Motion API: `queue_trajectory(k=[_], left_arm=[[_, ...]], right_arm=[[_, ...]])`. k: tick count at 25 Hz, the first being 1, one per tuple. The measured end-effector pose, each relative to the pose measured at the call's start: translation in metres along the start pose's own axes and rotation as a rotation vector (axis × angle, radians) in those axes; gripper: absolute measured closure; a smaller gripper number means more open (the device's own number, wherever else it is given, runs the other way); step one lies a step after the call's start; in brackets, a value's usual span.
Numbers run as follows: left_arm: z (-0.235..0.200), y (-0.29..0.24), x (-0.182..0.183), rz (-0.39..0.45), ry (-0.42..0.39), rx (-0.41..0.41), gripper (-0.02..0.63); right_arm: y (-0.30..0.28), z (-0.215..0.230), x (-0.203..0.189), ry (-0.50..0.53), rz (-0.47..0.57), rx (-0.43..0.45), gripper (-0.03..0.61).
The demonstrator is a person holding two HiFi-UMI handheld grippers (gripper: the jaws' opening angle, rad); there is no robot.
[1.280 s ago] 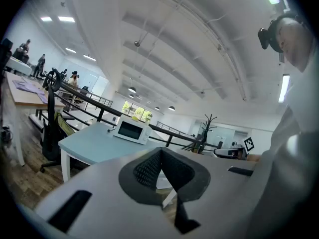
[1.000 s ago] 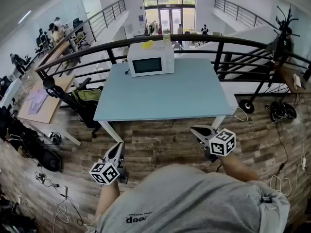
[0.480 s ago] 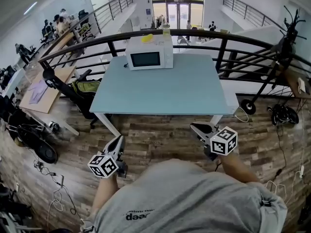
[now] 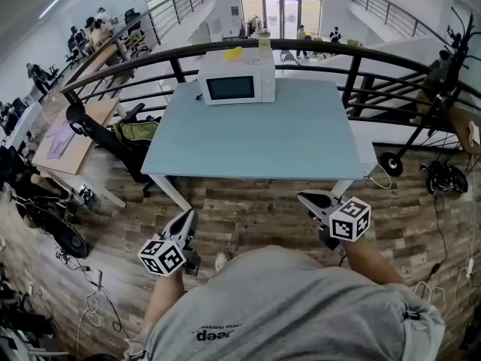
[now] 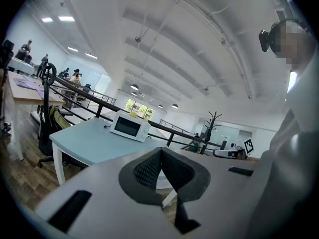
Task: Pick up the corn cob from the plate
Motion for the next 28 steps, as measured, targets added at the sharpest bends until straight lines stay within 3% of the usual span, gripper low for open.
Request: queue_trajectory(k=[5,13,17,28], left_arm=[[-0.080,-0.005,0.021,0.007,0.017,-0.051,0.604],[-0.218,-0.015,0.112,-0.027,-0.004,-0.171,0.604],[-0.277,-0.013,0.138,-0.039,0.005,-0.203,0.604],[-0.344,-0.052,0.150,-0.070,0.062,-0.215,0.604]], right_arm=[[-0.068,-0.015,0.019,0.014,0.006,-0.049,0.563],[-0.190,-0.053,0.075,0.004,0.037,-0.133,0.563],[-0.238,-0.069,0.089,0.001,0.034,-0.174,0.563],[-0.297,-0.033,0.107,-0.041,-0.002,-0.238,0.563]])
Point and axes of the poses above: the fingertips, and each gripper's own axes: y backward along the fingers, z to its right, x out of its top, the point moved 10 cm from there along y, backward along the fingers, and after that the axes turned 14 degrees about -x, right-handed, at the moved point
